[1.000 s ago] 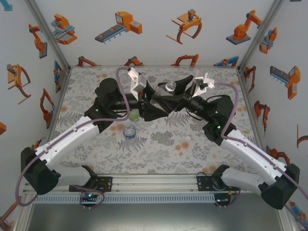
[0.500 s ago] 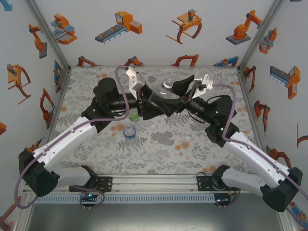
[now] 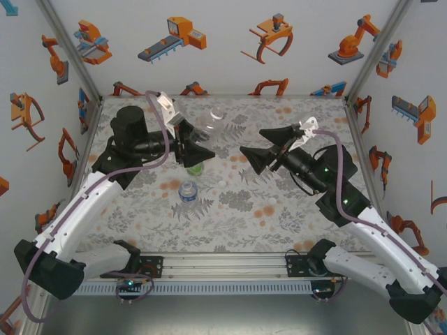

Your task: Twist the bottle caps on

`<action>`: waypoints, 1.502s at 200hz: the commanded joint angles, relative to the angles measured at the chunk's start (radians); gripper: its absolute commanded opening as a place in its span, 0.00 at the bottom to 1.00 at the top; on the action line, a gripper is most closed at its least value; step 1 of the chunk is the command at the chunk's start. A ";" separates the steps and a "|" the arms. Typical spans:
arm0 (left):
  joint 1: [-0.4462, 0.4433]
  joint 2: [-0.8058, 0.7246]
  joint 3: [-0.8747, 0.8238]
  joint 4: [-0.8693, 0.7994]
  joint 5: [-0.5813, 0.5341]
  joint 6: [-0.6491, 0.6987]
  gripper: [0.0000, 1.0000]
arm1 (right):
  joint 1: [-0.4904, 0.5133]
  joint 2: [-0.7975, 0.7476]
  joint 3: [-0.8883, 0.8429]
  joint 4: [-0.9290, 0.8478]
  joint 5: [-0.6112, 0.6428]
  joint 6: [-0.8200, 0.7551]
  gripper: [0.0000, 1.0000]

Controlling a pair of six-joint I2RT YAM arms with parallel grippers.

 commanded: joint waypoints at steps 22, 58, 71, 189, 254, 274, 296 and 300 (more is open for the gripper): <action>0.089 -0.032 -0.030 -0.059 0.148 0.124 0.00 | 0.005 0.062 0.043 -0.343 0.221 0.063 0.64; 0.094 -0.058 -0.083 -0.066 0.136 0.200 0.00 | 0.006 0.155 0.050 -0.520 0.235 0.141 0.57; 0.094 -0.067 -0.108 -0.044 0.133 0.198 0.00 | 0.006 0.191 0.050 -0.575 0.235 0.178 0.54; 0.092 -0.096 -0.209 0.071 0.081 0.120 0.00 | 0.005 0.335 -0.046 -0.751 0.237 0.411 0.64; 0.093 -0.092 -0.210 0.082 0.108 0.112 0.00 | -0.029 0.161 -0.234 -0.664 0.345 0.529 0.71; 0.093 -0.090 -0.211 0.091 0.118 0.103 0.00 | -0.090 0.200 -0.228 -0.682 0.270 0.521 0.70; 0.092 -0.088 -0.212 0.106 0.135 0.091 0.00 | -0.147 0.286 -0.193 -0.676 0.132 0.449 0.69; 0.093 -0.087 -0.212 0.106 0.135 0.091 0.00 | -0.152 0.304 -0.179 -0.685 0.126 0.439 0.69</action>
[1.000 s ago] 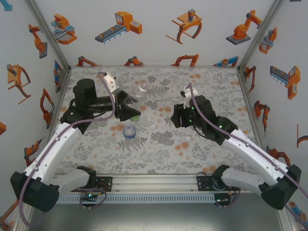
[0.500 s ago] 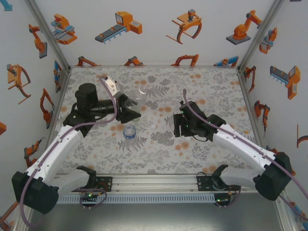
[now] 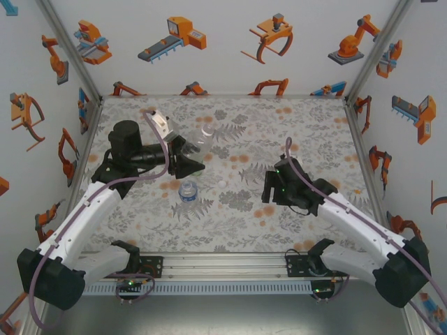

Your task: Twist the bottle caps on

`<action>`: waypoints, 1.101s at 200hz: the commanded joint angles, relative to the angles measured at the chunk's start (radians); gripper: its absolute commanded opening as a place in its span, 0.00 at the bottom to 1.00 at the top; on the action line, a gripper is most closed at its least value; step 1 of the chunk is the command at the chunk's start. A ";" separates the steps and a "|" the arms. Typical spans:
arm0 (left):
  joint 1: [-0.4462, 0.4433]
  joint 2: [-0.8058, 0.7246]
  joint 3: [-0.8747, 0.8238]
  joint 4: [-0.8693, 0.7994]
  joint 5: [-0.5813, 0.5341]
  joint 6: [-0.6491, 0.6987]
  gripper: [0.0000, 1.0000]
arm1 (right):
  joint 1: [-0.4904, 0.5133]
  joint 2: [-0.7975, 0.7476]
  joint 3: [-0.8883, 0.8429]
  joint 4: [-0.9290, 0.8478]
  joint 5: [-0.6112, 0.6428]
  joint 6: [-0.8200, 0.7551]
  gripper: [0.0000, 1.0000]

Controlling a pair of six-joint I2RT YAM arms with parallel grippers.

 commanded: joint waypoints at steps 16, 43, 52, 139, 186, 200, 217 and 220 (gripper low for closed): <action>0.002 -0.009 0.002 0.040 0.040 -0.020 0.00 | -0.051 0.149 0.086 -0.029 -0.142 -0.081 0.68; 0.002 -0.017 -0.001 0.042 0.029 -0.021 0.00 | -0.059 0.236 0.141 -0.026 -0.146 -0.114 0.65; 0.002 -0.020 -0.005 0.045 0.022 -0.021 0.00 | -0.060 0.255 0.159 -0.031 -0.135 -0.118 0.64; 0.001 -0.032 -0.018 0.092 0.019 -0.061 0.00 | -0.106 0.367 0.151 -0.010 -0.136 -0.149 0.58; -0.003 -0.027 -0.031 0.133 0.024 -0.091 0.00 | -0.109 0.395 0.136 0.019 -0.136 -0.152 0.55; -0.006 -0.026 -0.030 0.131 0.025 -0.091 0.00 | -0.109 0.404 0.135 0.020 -0.130 -0.155 0.55; -0.006 -0.029 -0.032 0.132 0.021 -0.089 0.00 | -0.109 0.410 0.133 0.019 -0.122 -0.157 0.54; -0.007 -0.029 -0.033 0.131 0.019 -0.089 0.00 | -0.109 0.411 0.132 0.019 -0.121 -0.158 0.54</action>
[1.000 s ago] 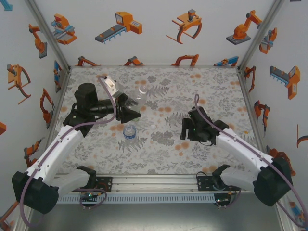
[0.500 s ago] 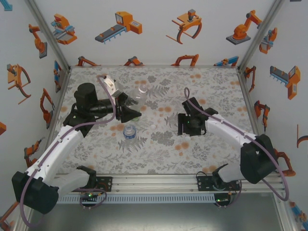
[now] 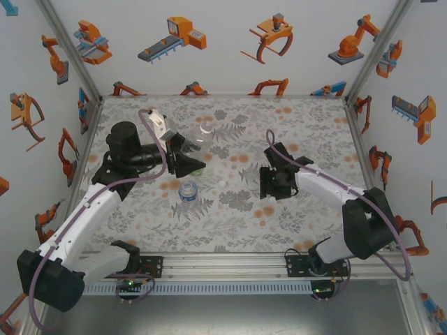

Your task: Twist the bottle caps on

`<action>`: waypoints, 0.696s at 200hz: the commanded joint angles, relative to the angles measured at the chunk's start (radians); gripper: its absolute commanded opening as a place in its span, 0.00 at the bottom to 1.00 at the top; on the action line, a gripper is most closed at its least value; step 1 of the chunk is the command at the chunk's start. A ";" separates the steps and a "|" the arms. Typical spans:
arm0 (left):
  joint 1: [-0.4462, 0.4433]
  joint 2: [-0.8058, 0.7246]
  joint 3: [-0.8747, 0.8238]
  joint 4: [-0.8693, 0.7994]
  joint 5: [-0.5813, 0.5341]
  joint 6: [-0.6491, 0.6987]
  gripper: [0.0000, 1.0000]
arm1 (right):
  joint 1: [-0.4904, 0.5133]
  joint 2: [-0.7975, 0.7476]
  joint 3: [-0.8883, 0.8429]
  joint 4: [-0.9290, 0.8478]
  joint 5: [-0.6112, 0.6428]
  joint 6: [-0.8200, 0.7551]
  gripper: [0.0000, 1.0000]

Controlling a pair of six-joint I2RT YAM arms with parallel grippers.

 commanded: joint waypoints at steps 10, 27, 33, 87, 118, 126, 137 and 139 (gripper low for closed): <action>-0.006 -0.021 -0.011 0.039 0.009 -0.014 0.00 | -0.006 0.016 -0.014 0.003 0.018 -0.015 0.54; -0.006 -0.021 -0.010 0.039 0.007 -0.015 0.00 | -0.006 0.025 -0.014 0.002 0.022 -0.014 0.54; -0.006 -0.020 -0.011 0.039 0.007 -0.014 0.00 | -0.005 0.027 -0.015 0.000 0.026 -0.014 0.54; -0.006 -0.020 -0.011 0.038 0.011 -0.014 0.00 | -0.006 0.033 -0.017 -0.004 0.050 -0.018 0.54; -0.008 -0.019 -0.010 0.037 0.015 -0.014 0.00 | -0.006 0.039 -0.021 -0.003 0.046 -0.017 0.54; -0.007 -0.019 -0.009 0.037 0.015 -0.014 0.00 | -0.006 0.039 -0.023 0.000 0.043 -0.017 0.54; -0.007 -0.019 -0.010 0.038 0.015 -0.014 0.00 | -0.006 0.036 -0.025 0.007 0.040 -0.016 0.54; -0.007 -0.019 -0.010 0.037 0.015 -0.014 0.00 | -0.006 0.036 -0.026 0.008 0.038 -0.015 0.54</action>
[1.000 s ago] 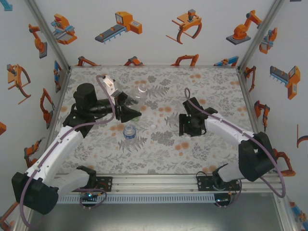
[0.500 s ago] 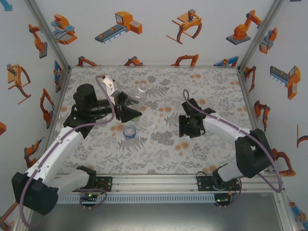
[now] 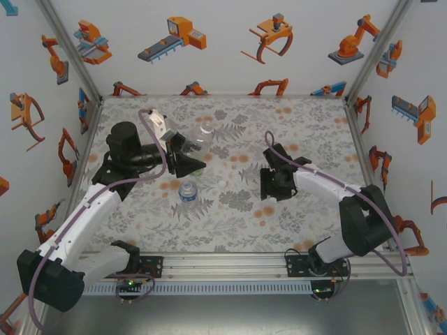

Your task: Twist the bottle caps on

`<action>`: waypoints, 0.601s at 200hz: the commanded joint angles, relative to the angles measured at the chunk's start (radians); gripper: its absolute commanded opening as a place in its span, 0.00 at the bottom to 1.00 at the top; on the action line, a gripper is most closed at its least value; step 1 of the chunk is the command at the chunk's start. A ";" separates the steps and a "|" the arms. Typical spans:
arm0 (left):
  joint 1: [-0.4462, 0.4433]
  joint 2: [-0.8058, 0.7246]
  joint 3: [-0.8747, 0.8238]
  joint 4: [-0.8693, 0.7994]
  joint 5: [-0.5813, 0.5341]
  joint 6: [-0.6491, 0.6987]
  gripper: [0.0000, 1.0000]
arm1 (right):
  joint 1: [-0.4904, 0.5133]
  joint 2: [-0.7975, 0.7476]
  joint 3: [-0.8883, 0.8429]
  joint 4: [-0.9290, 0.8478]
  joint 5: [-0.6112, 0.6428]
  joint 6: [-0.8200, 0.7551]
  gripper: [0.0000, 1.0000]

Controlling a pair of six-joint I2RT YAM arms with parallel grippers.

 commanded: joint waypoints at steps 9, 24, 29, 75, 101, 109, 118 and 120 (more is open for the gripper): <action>-0.004 -0.018 -0.008 0.029 0.016 -0.012 0.00 | -0.006 0.008 -0.020 0.006 0.011 -0.014 0.53; -0.006 -0.018 -0.008 0.030 0.017 -0.013 0.00 | -0.006 0.009 -0.020 0.008 0.009 -0.014 0.52; -0.005 -0.016 -0.008 0.031 0.017 -0.013 0.00 | -0.006 0.010 -0.022 0.008 0.009 -0.014 0.51; -0.006 -0.014 -0.006 0.029 0.020 -0.014 0.00 | -0.006 0.010 -0.025 0.011 0.008 -0.012 0.51; -0.007 -0.012 -0.006 0.030 0.022 -0.013 0.00 | -0.006 0.009 -0.029 0.012 0.013 -0.012 0.50; -0.007 -0.012 -0.006 0.029 0.022 -0.014 0.00 | -0.006 0.010 -0.029 0.012 0.016 -0.012 0.50; -0.006 -0.012 -0.006 0.028 0.019 -0.013 0.00 | -0.006 0.011 -0.030 0.012 0.016 -0.012 0.50; -0.007 -0.013 -0.006 0.028 0.019 -0.011 0.00 | -0.006 0.011 -0.030 0.012 0.015 -0.012 0.50</action>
